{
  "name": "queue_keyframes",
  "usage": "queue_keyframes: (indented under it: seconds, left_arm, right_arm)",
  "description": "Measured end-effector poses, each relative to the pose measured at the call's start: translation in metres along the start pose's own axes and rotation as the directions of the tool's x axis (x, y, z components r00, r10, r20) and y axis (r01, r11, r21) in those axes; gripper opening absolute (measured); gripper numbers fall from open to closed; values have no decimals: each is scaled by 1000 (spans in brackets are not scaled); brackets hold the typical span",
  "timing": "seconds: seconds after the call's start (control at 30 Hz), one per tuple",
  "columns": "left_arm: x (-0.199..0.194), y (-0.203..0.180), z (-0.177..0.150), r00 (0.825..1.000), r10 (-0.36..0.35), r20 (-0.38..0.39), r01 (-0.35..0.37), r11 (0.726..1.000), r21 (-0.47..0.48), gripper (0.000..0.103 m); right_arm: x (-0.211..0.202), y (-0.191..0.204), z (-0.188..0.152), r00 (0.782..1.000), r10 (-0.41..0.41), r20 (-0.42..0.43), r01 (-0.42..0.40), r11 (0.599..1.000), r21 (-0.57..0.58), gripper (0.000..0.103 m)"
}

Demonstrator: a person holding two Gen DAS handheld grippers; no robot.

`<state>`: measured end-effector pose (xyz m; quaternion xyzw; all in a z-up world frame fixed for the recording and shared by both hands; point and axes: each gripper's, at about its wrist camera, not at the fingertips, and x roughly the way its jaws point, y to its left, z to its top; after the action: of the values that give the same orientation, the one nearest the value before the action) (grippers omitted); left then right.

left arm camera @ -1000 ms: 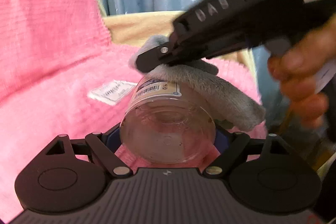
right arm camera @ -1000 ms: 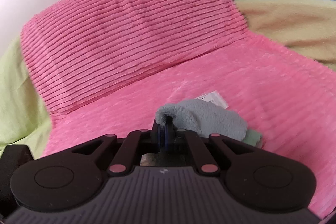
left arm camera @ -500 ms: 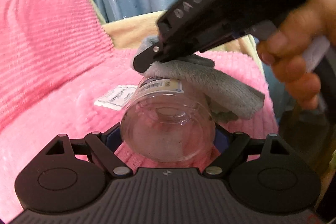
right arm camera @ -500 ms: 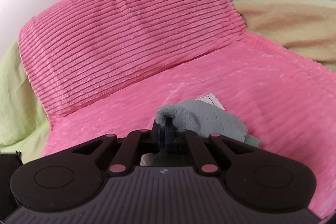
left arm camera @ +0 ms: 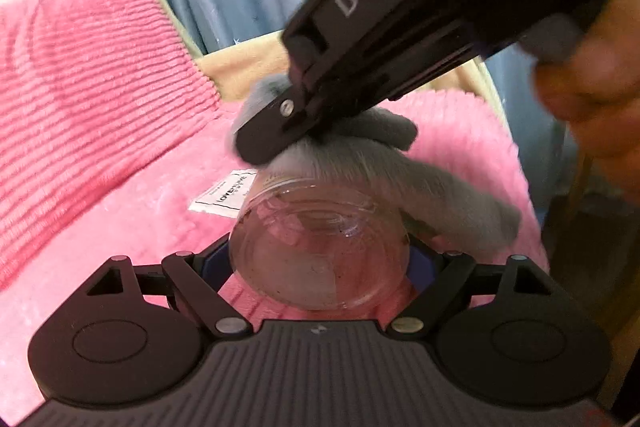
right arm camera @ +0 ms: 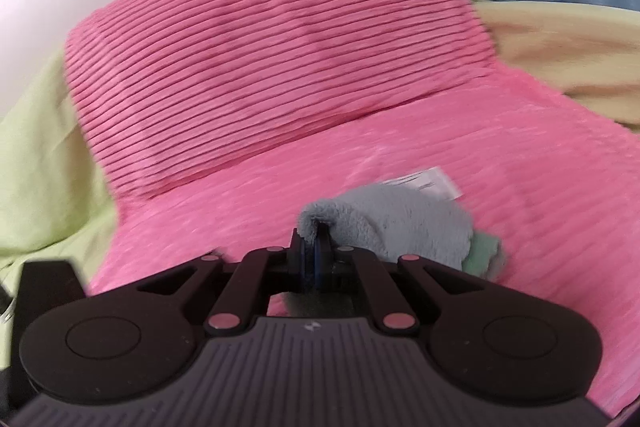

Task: Clean container
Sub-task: 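Hold the jar base-up with the left gripper while the right gripper rubs the cloth over its base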

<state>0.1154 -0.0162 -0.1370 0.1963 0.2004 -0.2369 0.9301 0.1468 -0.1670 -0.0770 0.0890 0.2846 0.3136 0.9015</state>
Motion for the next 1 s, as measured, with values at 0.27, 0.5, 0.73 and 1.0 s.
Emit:
queue_keyframes:
  seconds: [0.27,0.5,0.73,1.0]
  left_arm:
    - [-1,-1,0,1000,5,-1,-5,1000,2,86]
    - [2,10,0,999,-49,-7,48,992,-118,87]
    - [-2,18,-2,997,-83,9,83,978,-194,87]
    - [-2,14,-1,998,-59,13,60,990,-127,86]
  right_arm:
    - [9,-19,12,996,-88,25,87,996,29,1]
    - [7,-13,11,997,-78,16,78,997,22,1]
    - [6,-7,10,998,-68,6,68,998,16,1]
    - [4,0,9,998,-57,-4,57,998,8,1]
